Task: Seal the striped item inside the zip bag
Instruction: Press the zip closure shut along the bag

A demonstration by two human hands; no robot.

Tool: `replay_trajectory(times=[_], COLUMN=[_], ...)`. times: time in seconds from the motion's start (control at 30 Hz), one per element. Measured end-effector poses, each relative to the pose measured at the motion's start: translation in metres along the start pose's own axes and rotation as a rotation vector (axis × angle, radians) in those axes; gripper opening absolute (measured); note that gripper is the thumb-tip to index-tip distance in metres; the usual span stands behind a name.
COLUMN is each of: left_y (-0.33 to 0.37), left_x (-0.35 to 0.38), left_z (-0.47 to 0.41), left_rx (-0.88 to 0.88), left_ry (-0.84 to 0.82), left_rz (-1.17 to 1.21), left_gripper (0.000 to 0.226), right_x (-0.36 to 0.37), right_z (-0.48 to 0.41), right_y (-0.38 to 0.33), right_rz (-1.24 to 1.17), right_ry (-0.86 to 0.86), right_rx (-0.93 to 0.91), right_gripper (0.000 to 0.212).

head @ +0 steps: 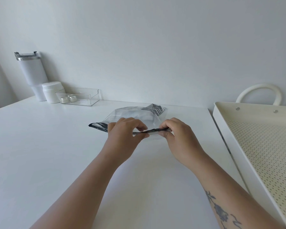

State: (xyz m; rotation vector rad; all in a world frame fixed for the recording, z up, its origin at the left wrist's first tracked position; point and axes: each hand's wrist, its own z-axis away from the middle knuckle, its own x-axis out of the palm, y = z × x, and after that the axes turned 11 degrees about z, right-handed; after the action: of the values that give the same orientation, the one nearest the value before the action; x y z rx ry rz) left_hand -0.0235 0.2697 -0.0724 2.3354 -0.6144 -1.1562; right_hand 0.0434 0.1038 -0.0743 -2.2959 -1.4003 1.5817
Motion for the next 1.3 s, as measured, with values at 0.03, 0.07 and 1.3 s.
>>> replay_trajectory(times=[0.03,0.07,1.3], left_y=[-0.002,-0.003,-0.002], left_x=[-0.002,-0.002,-0.011], left_z=[0.0,0.0,0.002], left_rx=[-0.005,-0.006,-0.022], left_ry=[-0.001,-0.011,-0.15], left_rz=[-0.009,-0.015,-0.048], left_gripper=[0.011,0.014,0.014], right_x=[-0.001,-0.001,-0.004], right_z=[0.0,0.0,0.0], right_y=[0.001,0.002,-0.004], right_rz=[0.005,0.016,0.451], right_ry=[0.0,-0.007,-0.021], right_rx=[0.012,0.023,-0.028], right_gripper=[0.016,0.014,0.013])
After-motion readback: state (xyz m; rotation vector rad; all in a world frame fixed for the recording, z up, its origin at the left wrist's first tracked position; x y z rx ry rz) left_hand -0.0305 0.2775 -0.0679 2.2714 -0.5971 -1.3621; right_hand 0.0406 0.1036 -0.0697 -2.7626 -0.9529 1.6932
